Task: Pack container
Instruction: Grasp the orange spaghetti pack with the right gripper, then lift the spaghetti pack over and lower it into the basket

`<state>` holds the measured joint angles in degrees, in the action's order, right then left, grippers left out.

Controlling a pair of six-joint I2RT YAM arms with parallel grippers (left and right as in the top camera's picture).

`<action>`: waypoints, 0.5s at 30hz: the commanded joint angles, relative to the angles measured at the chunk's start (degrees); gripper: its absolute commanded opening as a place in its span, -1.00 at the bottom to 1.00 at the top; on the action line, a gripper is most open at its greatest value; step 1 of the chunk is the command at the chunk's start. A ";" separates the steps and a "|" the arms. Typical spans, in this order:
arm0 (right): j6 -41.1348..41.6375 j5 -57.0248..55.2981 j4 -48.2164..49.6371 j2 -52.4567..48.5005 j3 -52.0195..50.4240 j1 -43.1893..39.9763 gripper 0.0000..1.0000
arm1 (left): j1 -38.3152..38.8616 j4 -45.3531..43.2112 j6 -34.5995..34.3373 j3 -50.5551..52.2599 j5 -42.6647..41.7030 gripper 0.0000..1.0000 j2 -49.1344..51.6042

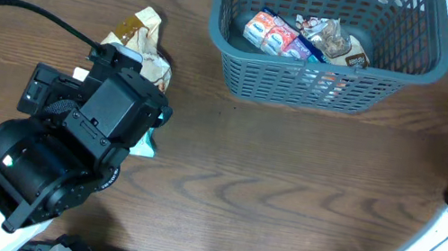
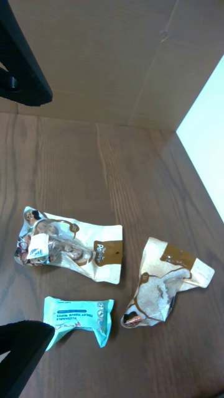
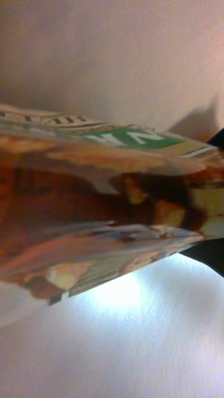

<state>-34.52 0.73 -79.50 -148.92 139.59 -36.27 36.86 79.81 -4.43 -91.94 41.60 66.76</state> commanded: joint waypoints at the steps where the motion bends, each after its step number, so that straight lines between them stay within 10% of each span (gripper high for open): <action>1: 3.82 13.92 0.83 4.17 5.01 7.10 -0.97 | -0.20 0.28 0.09 -0.20 1.07 0.97 0.11; 15: 9.09 3.52 0.15 32.17 21.70 10.75 -0.98 | -0.20 0.28 0.09 -0.20 1.07 0.97 0.11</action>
<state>-28.05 7.35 -79.83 -129.29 157.12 -22.98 36.84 79.81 -4.43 -91.94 41.63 66.76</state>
